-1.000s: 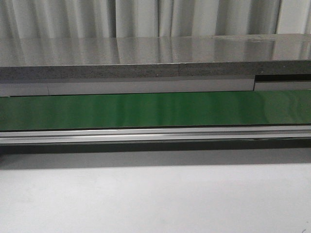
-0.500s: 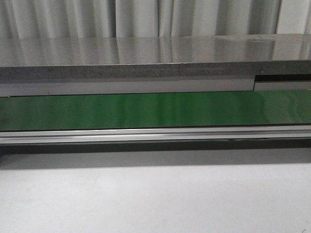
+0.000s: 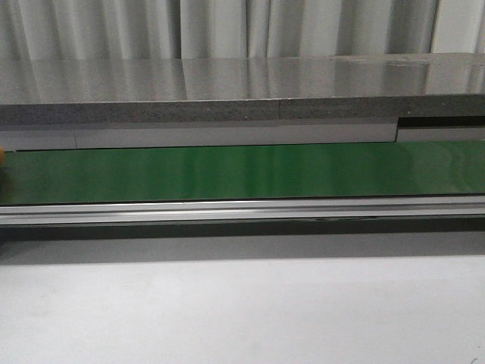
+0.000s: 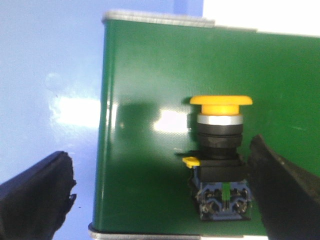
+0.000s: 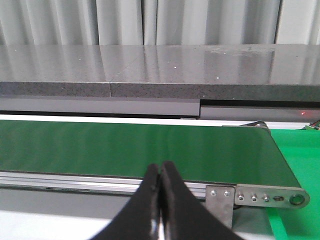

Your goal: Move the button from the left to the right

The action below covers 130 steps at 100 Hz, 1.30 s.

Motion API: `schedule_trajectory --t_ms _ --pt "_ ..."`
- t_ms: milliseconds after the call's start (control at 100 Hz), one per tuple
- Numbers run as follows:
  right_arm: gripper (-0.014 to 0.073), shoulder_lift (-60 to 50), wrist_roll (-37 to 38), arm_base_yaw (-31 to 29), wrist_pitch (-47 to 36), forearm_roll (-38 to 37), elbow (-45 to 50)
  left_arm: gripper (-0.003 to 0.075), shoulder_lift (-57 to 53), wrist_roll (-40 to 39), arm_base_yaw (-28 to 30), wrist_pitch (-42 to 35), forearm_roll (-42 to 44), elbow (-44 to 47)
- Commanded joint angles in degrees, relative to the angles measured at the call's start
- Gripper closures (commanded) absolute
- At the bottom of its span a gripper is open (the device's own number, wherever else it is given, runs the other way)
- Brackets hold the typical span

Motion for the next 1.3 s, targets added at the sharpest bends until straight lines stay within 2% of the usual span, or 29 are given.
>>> schedule_trajectory --t_ms 0,130,310,700,980,1130,1290 --pt "0.0662 -0.8 0.0 -0.3 -4.7 -0.3 -1.0 0.0051 -6.0 0.3 -0.5 -2.5 -1.3 -1.4" --pt "0.0662 -0.8 0.0 -0.3 -4.7 -0.3 -1.0 0.0051 -11.8 0.7 -0.5 -3.6 -2.0 -0.3" --pt "0.0662 -0.8 0.0 -0.3 -4.7 -0.3 -1.0 0.0051 -23.1 0.7 -1.5 -10.9 -2.0 7.0" --pt "0.0662 -0.8 0.0 -0.3 -4.7 -0.3 -1.0 0.0051 -48.5 0.8 -11.3 -28.9 -2.0 33.3" --pt "0.0662 -0.8 0.0 -0.3 -4.7 -0.3 -1.0 0.0051 -67.2 0.8 -11.8 -41.6 -4.5 50.5" --pt "0.0662 -0.8 0.0 -0.3 -4.7 -0.3 -1.0 0.0051 -75.9 0.8 -11.8 -40.9 -4.5 54.8" --pt "0.0662 -0.8 0.0 -0.3 -4.7 -0.3 -1.0 0.0051 -80.1 0.8 -11.8 -40.1 -4.5 57.6"
